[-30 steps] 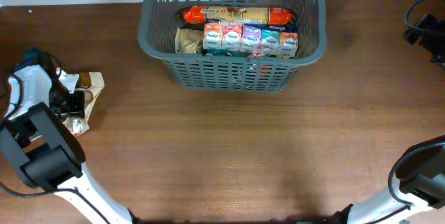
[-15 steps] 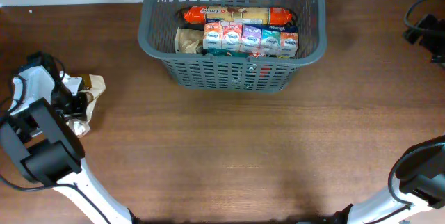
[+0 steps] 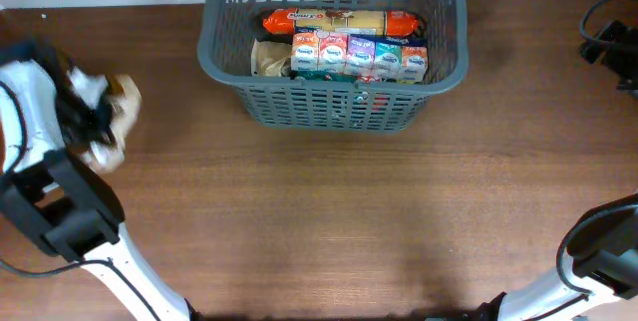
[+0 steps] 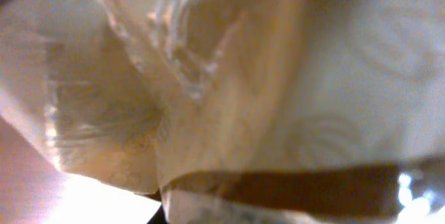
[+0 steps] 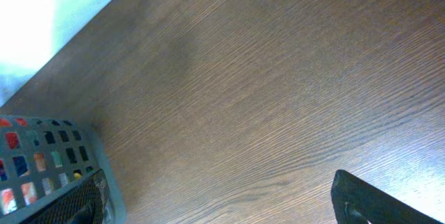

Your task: Pack container

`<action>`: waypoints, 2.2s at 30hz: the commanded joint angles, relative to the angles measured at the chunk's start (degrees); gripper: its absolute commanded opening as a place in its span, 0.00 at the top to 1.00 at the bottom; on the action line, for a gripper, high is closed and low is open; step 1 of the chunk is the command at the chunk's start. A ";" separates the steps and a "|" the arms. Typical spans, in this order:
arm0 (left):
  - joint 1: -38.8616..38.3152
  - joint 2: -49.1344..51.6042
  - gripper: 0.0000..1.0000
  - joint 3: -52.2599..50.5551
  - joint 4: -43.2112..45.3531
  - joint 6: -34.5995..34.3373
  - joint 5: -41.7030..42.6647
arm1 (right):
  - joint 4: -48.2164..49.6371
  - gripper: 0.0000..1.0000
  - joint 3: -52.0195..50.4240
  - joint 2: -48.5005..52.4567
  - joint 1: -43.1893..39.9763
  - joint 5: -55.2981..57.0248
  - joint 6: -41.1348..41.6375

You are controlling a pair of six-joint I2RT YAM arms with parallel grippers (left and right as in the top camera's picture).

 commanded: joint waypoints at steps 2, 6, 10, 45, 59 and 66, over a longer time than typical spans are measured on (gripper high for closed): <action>-5.40 -1.25 0.98 28.11 -5.64 0.39 4.96 | 0.00 0.01 -0.20 -0.46 0.20 -0.28 0.44; -14.86 -1.25 0.99 50.71 -4.72 7.78 10.19 | 0.00 0.01 -0.20 -0.46 0.20 -0.28 0.44; -25.92 -1.81 0.99 58.66 -0.79 21.59 15.28 | 0.00 0.01 -0.20 -0.46 0.20 -0.28 0.44; -49.11 8.44 0.01 38.84 16.17 25.16 -12.85 | 0.00 0.01 -0.20 -0.46 0.20 -0.28 0.44; -29.86 -17.05 0.01 34.80 11.52 0.04 -20.52 | 0.00 0.01 -0.20 -0.46 0.20 -0.28 0.44; -12.39 -18.10 0.01 33.29 0.70 -13.62 -6.56 | 0.00 0.01 -0.20 -0.46 0.20 -0.28 0.44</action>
